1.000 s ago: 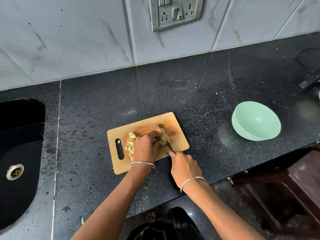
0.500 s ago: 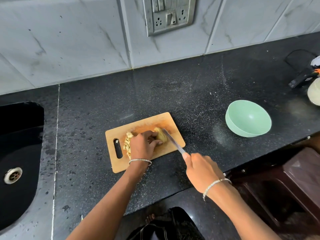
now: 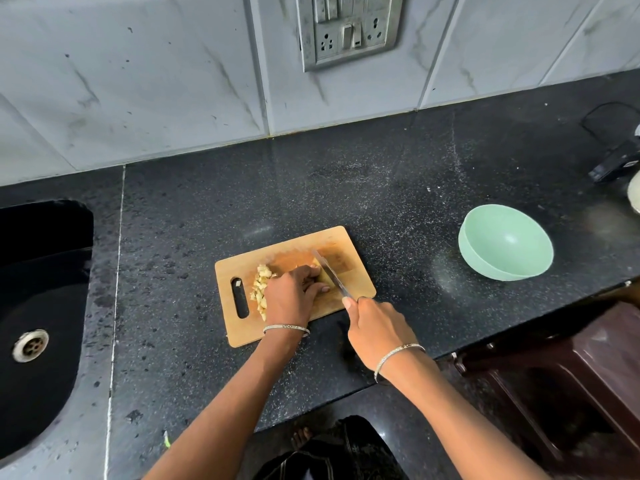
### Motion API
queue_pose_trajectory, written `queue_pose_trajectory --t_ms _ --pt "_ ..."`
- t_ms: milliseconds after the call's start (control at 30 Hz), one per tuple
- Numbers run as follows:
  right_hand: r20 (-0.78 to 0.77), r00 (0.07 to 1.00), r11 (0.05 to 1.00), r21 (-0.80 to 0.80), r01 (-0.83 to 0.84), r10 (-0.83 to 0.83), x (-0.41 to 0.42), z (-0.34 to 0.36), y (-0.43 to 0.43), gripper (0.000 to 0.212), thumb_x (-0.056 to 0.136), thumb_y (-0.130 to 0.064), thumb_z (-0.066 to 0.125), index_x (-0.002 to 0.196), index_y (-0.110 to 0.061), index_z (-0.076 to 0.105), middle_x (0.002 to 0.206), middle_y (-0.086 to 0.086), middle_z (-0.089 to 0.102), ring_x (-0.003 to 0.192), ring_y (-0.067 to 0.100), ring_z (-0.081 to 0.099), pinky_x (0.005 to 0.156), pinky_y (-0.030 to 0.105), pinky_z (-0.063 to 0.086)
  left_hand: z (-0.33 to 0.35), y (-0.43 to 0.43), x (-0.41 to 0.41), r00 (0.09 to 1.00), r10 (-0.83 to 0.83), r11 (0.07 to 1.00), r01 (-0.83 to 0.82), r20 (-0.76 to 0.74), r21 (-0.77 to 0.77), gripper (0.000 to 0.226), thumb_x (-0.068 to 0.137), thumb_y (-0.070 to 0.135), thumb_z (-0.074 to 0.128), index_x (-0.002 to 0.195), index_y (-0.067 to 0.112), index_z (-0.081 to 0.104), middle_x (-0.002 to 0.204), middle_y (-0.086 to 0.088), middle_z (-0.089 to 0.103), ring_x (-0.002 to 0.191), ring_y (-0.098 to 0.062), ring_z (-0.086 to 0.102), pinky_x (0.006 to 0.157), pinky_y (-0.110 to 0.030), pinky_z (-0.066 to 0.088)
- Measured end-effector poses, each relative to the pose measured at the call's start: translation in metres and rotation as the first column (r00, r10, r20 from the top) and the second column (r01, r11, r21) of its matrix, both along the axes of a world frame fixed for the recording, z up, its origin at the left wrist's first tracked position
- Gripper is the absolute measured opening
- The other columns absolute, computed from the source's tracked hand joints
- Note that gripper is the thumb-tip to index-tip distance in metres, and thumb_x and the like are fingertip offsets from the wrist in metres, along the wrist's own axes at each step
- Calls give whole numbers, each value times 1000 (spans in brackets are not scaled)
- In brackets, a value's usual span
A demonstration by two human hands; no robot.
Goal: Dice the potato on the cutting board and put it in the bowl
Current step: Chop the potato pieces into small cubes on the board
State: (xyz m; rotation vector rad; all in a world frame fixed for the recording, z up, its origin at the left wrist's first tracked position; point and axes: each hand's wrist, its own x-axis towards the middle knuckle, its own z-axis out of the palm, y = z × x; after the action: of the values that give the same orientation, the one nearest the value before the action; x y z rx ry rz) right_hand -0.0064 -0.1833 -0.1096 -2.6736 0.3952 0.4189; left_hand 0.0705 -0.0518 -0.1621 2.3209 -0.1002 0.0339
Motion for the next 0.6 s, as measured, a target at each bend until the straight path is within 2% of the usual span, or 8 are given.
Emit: queue_pose_trajectory --t_ms 133,267,333,467,600 --pt "-7 1000 999 32 17 -17 20 -5 10 46 103 -46 25 105 -15 58 108 14 63 98 37 60 71 38 43 0 0 1 999 -12 1000 11 31 13 24 75 19 80 98 13 76 91 2 76 83 -14 70 72 -4 34" --pt "21 1000 1000 13 22 -23 40 -10 23 44 104 -42 27 110 -12 59 112 14 63 102 36 61 74 39 45 -1 1 3 999 -10 999 8 52 34 21 75 9 76 96 14 76 89 2 76 82 -17 71 71 -6 35" --pt "33 999 1000 0 19 -19 39 -14 24 45 104 -44 27 111 -12 58 112 13 63 103 36 61 74 39 46 -2 1 4 998 -11 999 8 57 38 20 76 9 76 95 14 76 89 3 76 82 -17 71 70 -7 34" --pt "32 999 999 -28 22 -21 16 -26 22 44 103 -46 26 107 -13 55 107 12 65 99 35 63 65 36 39 -5 1 3 999 -6 1000 6 53 4 18 75 14 79 93 15 76 84 5 76 78 -13 71 68 -8 38" --pt "18 999 999 -25 38 -37 6 -29 19 46 103 -47 25 108 -13 56 108 14 65 102 38 62 65 37 37 -4 1 2 999 -8 1000 8 51 -6 19 75 16 80 93 15 76 84 7 75 77 -10 70 68 -12 41"
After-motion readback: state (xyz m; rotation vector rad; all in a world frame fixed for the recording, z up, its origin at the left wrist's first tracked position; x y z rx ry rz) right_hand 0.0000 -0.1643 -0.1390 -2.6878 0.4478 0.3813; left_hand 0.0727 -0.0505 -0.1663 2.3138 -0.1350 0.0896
